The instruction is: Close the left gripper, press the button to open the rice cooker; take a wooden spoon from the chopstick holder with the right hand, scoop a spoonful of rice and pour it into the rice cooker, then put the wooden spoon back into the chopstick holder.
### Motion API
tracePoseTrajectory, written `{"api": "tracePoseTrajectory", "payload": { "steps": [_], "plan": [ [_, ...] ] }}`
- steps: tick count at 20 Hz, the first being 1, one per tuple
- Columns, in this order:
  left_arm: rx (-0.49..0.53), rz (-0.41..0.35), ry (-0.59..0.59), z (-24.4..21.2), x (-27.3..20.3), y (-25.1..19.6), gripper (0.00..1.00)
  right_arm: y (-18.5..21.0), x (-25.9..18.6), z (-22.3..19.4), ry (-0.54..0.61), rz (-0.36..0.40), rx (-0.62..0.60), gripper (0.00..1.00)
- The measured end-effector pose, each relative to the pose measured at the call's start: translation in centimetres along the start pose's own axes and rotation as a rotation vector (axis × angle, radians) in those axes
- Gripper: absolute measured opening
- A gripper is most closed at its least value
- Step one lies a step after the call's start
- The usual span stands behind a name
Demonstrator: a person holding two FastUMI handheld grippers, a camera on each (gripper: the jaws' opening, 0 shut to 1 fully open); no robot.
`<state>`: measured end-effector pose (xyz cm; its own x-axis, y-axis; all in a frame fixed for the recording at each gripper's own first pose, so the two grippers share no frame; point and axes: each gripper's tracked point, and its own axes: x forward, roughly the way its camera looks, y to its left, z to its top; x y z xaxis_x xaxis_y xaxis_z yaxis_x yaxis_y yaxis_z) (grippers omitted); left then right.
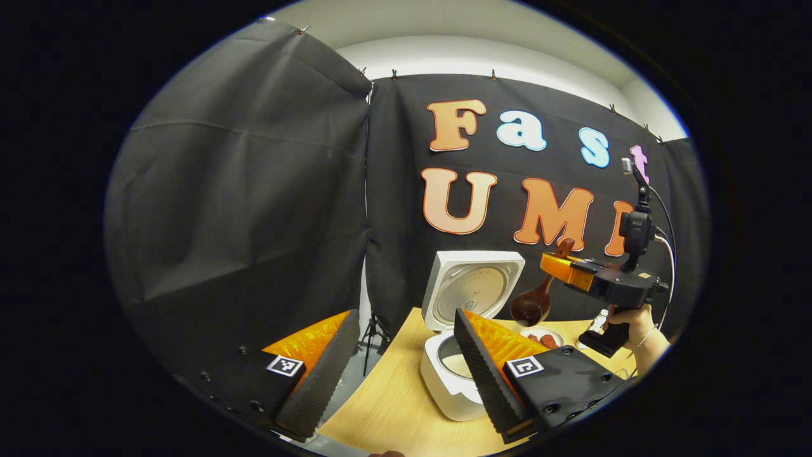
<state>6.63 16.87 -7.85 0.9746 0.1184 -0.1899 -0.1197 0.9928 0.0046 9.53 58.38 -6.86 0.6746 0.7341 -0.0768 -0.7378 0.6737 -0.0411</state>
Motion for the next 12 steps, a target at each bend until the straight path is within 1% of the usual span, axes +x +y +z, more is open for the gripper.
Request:
{"api": "tracePoseTrajectory", "payload": {
  "steps": [4, 6, 8, 10, 12],
  "plan": [
    [0.005, -0.003, 0.006, -0.3, 0.1, -0.1, 1.0, 2.7, -0.3, 0.3, -0.042, 0.052, -0.156, 0.02],
    [0.007, -0.003, 0.008, -0.3, 0.2, -0.1, 1.0, 3.7, -0.3, 0.2, -0.046, 0.074, -0.205, 0.02],
    [0.006, 0.0, 0.005, -0.2, 0.2, -0.1, 1.0, 3.9, -0.5, -0.3, -0.04, 0.082, -0.19, 0.02],
    [0.001, 0.002, 0.004, -0.2, 0.1, 0.0, 1.0, 3.5, -0.6, -0.5, -0.03, 0.081, -0.133, 0.02],
    [-0.003, 0.003, 0.002, -0.1, 0.1, -0.1, 1.0, 2.1, -0.8, -0.1, -0.027, 0.062, -0.074, 0.02]
  ]
}}
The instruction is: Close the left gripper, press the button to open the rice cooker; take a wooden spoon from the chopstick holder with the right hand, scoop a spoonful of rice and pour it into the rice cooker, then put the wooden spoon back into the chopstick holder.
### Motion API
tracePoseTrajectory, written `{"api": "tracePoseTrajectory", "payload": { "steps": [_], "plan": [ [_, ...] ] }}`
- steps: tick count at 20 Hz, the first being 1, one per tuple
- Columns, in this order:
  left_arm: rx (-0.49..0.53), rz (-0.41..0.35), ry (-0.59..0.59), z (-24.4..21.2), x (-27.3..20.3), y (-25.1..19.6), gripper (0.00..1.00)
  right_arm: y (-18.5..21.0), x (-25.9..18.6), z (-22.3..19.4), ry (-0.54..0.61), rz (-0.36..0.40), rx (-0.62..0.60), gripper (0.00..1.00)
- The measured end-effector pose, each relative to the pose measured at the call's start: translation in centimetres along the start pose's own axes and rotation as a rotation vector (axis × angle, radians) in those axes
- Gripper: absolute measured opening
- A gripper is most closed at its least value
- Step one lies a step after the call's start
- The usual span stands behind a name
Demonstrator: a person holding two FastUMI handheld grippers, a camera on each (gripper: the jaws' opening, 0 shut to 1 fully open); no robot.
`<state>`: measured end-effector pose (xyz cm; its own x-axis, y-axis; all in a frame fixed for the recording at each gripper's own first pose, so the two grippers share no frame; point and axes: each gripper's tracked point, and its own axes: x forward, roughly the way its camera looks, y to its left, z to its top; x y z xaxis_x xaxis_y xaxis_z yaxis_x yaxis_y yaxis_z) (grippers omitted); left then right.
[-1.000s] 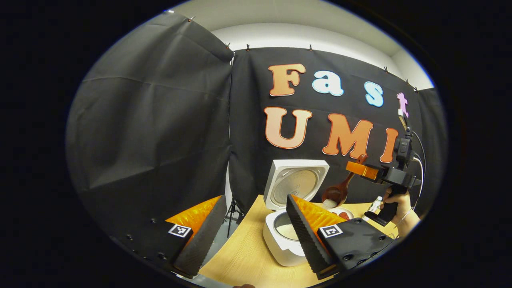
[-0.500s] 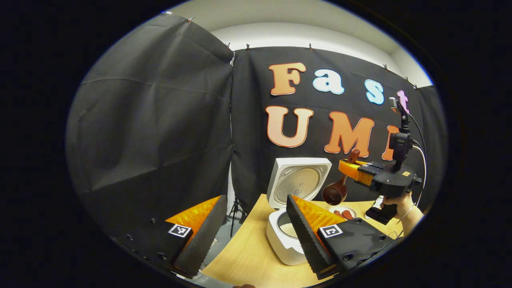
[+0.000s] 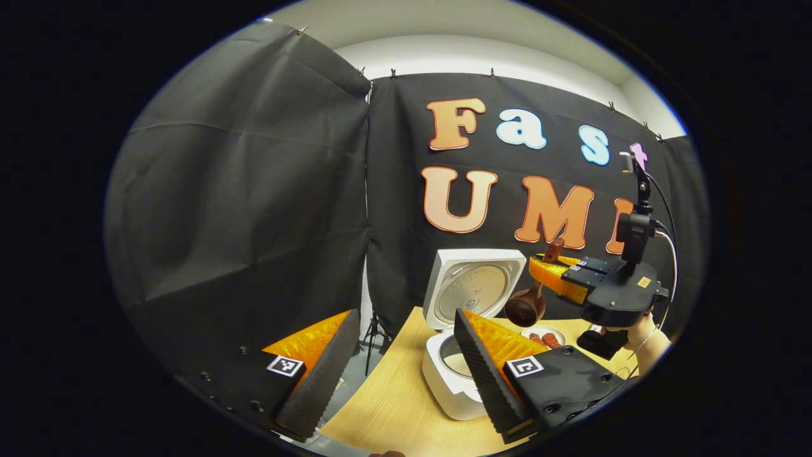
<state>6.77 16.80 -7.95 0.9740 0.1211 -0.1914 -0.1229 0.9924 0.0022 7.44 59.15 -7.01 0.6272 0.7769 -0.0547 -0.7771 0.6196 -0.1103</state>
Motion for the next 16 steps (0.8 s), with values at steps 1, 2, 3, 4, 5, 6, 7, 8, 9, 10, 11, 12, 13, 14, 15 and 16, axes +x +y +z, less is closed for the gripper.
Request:
{"api": "tracePoseTrajectory", "payload": {
  "steps": [1, 2, 3, 4, 5, 6, 7, 8, 9, 10, 11, 12, 13, 14, 15, 16],
  "plan": [
    [0.0, 0.0, -0.002, 0.0, -0.1, 0.0, 1.0, -0.9, -0.3, 0.3, -0.005, -0.014, 0.036, 0.02],
    [0.001, 0.001, -0.006, 0.2, 0.0, -0.1, 1.0, -1.8, -0.7, 0.6, -0.014, -0.025, 0.078, 0.02],
    [0.001, -0.001, -0.009, 0.4, 0.0, -0.3, 1.0, -2.8, -1.2, 1.1, -0.023, -0.035, 0.125, 0.02],
    [-0.001, -0.006, -0.013, 0.6, 0.0, -0.5, 1.0, -3.8, -1.8, 1.5, -0.031, -0.046, 0.167, 0.02],
    [-0.004, -0.013, -0.015, 0.8, 0.0, -0.9, 1.0, -4.9, -2.6, 1.9, -0.037, -0.062, 0.2, 0.02],
    [-0.002, -0.022, -0.017, 0.9, 0.1, -1.2, 1.0, -6.4, -3.4, 2.2, -0.042, -0.082, 0.227, 0.02],
    [0.007, -0.023, -0.021, 1.1, 0.1, -1.5, 1.0, -7.9, -4.3, 2.4, -0.047, -0.106, 0.248, 0.02],
    [0.011, -0.02, -0.028, 1.4, 0.2, -1.4, 1.0, -9.6, -5.4, 2.4, -0.049, -0.131, 0.266, 0.07],
    [0.009, -0.025, -0.034, 1.6, 0.2, -1.7, 1.0, -11.3, -6.5, 2.4, -0.051, -0.159, 0.282, 0.07],
    [0.003, -0.031, -0.037, 1.8, 0.2, -2.1, 1.0, -13.1, -7.7, 2.0, -0.049, -0.189, 0.3, 0.02],
    [-0.004, -0.037, -0.039, 1.9, 0.3, -2.4, 1.0, -14.8, -9.0, 1.7, -0.046, -0.222, 0.317, 0.02],
    [-0.009, -0.044, -0.041, 2.1, 0.3, -2.7, 1.0, -16.6, -10.5, 1.5, -0.048, -0.256, 0.331, 0.02],
    [-0.01, -0.049, -0.043, 2.2, 0.3, -3.0, 1.0, -18.4, -12.1, 1.0, -0.045, -0.292, 0.342, 0.02],
    [-0.007, -0.051, -0.045, 2.2, 0.3, -3.2, 1.0, -20.0, -13.7, 0.4, -0.041, -0.329, 0.349, 0.02],
    [-0.006, -0.054, -0.045, 2.3, 0.2, -3.4, 1.0, -21.7, -15.5, -0.3, -0.036, -0.368, 0.352, 0.02],
    [-0.007, -0.057, -0.045, 2.3, 0.3, -3.7, 1.0, -23.2, -17.3, -1.2, -0.027, -0.405, 0.356, 0.02]
  ]
}}
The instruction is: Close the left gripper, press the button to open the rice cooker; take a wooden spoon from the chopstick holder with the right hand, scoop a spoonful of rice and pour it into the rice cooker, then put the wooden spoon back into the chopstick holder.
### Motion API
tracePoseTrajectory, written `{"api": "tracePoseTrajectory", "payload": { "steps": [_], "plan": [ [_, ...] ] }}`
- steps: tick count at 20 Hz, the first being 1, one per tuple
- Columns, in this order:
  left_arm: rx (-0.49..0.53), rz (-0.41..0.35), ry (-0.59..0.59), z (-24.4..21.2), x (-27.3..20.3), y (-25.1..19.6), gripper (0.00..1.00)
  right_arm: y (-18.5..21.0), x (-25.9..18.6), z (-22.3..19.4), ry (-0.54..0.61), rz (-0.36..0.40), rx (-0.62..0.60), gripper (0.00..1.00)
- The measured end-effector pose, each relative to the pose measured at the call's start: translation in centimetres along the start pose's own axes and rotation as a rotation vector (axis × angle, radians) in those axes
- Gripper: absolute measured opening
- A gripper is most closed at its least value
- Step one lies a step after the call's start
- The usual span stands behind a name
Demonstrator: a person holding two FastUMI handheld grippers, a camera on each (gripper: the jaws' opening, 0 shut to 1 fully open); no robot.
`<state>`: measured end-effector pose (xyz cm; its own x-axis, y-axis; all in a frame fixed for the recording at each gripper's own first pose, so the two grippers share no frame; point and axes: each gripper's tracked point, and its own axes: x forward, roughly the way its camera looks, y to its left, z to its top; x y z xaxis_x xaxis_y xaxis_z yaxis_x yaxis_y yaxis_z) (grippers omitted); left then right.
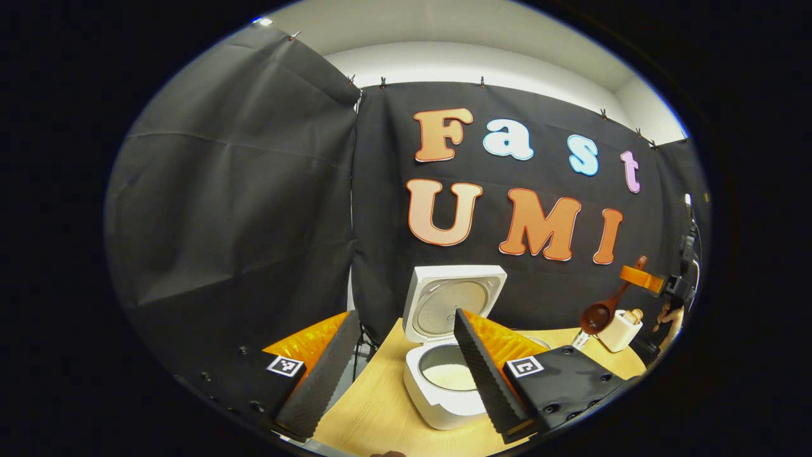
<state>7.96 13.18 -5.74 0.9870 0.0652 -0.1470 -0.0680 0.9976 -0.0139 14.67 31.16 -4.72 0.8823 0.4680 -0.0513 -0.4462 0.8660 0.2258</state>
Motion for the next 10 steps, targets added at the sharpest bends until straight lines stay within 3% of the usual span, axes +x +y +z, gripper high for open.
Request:
{"api": "tracePoseTrajectory", "payload": {
  "steps": [5, 10],
  "plan": [
    [-0.009, -0.011, -0.001, 0.3, -0.4, -1.5, 1.0, -9.8, -5.0, -2.1, 0.04, -0.161, 0.036, 0.02],
    [-0.005, -0.027, -0.009, 0.9, -1.2, -3.4, 1.0, -15.7, -9.2, -5.1, 0.086, -0.26, 0.078, 0.02]
  ]
}}
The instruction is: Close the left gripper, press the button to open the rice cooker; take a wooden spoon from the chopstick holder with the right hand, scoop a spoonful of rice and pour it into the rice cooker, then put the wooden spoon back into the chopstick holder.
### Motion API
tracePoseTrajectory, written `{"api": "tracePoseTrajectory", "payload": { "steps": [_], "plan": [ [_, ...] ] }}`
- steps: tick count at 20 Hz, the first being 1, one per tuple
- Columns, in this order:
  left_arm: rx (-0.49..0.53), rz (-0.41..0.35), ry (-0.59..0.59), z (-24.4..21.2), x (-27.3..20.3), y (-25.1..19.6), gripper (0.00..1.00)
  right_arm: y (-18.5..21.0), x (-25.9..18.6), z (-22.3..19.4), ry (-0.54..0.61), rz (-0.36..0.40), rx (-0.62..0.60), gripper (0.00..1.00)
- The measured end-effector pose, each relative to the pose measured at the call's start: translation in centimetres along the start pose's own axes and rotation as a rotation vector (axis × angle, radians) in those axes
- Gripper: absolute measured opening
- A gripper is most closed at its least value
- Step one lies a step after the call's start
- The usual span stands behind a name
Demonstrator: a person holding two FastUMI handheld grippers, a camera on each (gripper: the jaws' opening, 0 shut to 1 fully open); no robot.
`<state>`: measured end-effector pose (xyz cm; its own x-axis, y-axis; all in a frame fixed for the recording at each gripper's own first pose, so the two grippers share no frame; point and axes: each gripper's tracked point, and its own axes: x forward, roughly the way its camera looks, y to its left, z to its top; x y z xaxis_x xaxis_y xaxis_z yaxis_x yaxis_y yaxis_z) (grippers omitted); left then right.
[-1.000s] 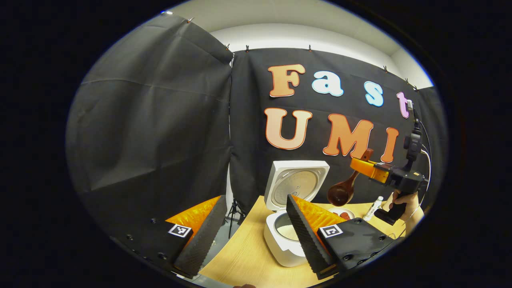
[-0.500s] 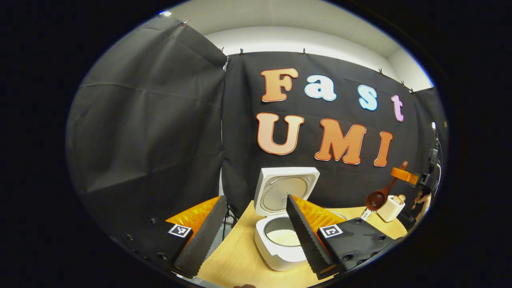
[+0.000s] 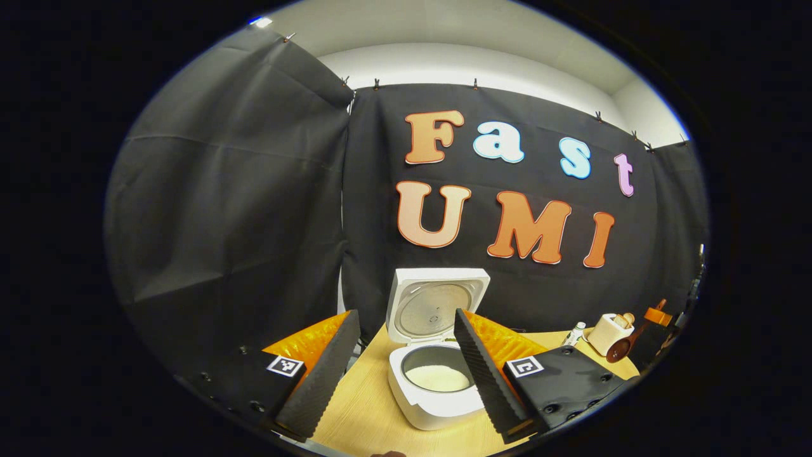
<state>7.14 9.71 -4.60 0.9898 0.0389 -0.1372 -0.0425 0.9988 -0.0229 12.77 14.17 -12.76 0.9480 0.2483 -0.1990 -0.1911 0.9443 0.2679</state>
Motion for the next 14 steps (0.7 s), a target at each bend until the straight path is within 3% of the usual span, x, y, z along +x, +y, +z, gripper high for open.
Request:
{"api": "tracePoseTrajectory", "payload": {
  "steps": [7, 14],
  "plan": [
    [0.02, -0.021, 0.004, 0.6, -1.1, -2.2, 1.0, -6.3, -2.7, -5.2, 0.07, -0.097, 0.08, 0.02],
    [0.059, -0.027, 0.011, 0.9, -2.5, -3.6, 1.0, -9.8, -3.0, -11.2, 0.138, -0.154, 0.146, 0.02]
  ]
}}
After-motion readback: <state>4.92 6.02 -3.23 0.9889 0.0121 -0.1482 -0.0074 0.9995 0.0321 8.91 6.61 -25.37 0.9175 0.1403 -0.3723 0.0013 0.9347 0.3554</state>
